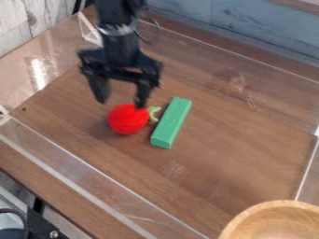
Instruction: Move the red object to the right side of the table
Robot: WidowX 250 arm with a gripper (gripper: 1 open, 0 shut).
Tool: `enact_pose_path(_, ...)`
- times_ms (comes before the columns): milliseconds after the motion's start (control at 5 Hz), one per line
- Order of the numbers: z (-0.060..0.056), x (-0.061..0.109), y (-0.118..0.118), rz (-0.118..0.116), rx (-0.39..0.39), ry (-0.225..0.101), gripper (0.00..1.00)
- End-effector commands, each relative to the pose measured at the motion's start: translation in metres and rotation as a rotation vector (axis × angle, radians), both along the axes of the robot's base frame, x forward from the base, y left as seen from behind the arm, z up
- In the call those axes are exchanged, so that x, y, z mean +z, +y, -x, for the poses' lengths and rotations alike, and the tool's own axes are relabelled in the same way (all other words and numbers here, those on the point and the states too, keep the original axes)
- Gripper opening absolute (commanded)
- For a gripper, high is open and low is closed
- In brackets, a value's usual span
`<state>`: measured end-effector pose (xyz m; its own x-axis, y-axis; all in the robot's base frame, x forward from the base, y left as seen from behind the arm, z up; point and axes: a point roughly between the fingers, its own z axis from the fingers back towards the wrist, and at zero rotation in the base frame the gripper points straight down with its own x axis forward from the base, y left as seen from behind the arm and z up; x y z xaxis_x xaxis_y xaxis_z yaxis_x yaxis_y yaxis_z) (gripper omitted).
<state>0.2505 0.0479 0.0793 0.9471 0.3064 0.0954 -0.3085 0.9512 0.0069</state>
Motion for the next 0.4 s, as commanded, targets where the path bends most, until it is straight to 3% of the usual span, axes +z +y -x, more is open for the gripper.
enact_pose_path(0, 0.0035, -0.0032, 0.0018, -0.029, -0.076, -0.045, 1.00)
enact_pose_path(200, 0.0102, -0.0061, 0.0067, -0.044, -0.159, -0.066, 1.00)
